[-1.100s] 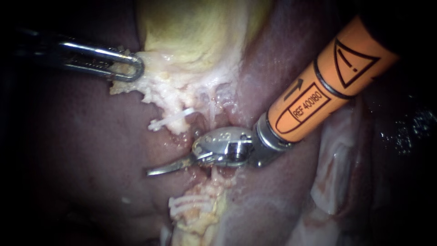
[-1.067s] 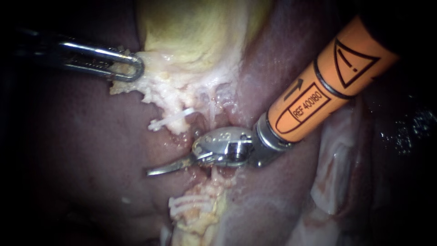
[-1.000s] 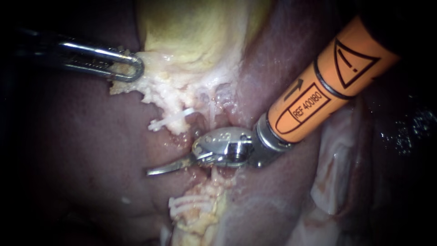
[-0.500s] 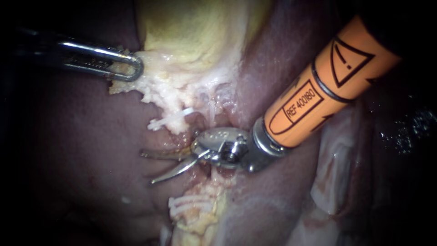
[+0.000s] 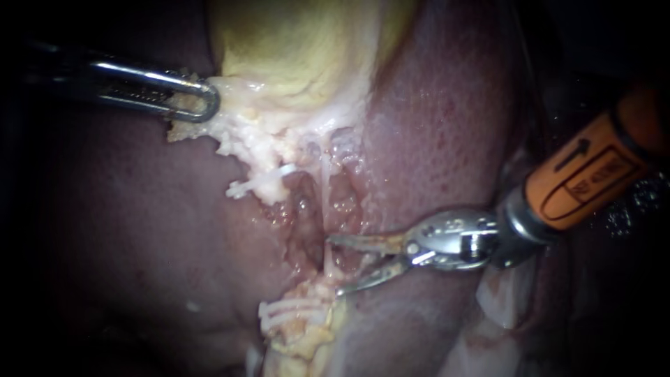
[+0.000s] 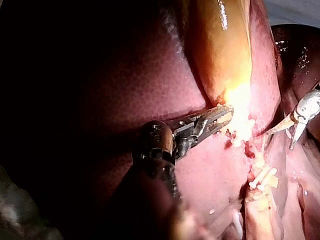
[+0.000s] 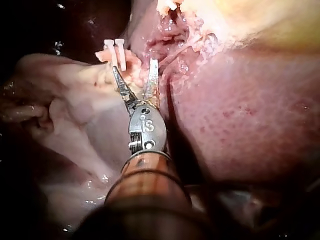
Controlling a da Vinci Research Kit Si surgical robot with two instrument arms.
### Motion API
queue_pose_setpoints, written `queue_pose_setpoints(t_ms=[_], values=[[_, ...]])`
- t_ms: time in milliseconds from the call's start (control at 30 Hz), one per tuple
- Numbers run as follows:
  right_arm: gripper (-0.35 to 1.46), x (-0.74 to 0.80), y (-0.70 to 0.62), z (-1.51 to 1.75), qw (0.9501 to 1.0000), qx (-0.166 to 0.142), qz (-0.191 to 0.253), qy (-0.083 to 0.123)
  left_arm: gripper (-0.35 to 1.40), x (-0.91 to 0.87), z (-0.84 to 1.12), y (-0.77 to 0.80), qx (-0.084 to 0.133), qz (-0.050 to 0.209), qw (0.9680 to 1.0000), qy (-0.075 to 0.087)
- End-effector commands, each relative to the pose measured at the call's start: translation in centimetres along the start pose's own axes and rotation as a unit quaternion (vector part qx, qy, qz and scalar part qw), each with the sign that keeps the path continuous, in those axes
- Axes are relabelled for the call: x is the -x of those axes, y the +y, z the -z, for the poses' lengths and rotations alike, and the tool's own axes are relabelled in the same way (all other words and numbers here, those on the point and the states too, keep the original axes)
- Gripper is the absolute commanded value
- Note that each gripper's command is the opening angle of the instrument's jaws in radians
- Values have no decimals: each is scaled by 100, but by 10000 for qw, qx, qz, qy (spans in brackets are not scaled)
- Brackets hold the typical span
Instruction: Go back from the cut left tube
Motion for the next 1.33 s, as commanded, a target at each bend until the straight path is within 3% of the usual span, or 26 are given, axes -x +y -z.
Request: queue_pose_setpoints(t_ms=[33, 200, 333, 600, 733, 967, 1333], values=[[143, 1, 4, 8, 9999, 52, 121, -112, -35, 0, 0, 0, -4, 1, 10000, 1], [143, -4, 25, 51, 9981, 405, 365, -302, -35, 0, 0, 0, -4, 0, 10000, 1], [143, -11, 31, 71, 9968, 557, 437, -382, -35, 0, -1, -2, -7, 0, 10000, 2], [143, -14, 31, 76, 9972, 461, 445, -374, -35, 7, -17, -15, -44, -32, 10000, 20], [145, -13, 31, 76, 9972, 463, 445, -374, -35, 21, -37, -29, -65, -84, 9999, 43], [145, -13, 31, 76, 9972, 463, 445, -374, -35, 41, -62, -44, -23, -127, 9999, -77], [145, -13, 32, 75, 9973, 452, 443, -371, -35, 39, -60, -41, -15, -120, 9999, -81]])
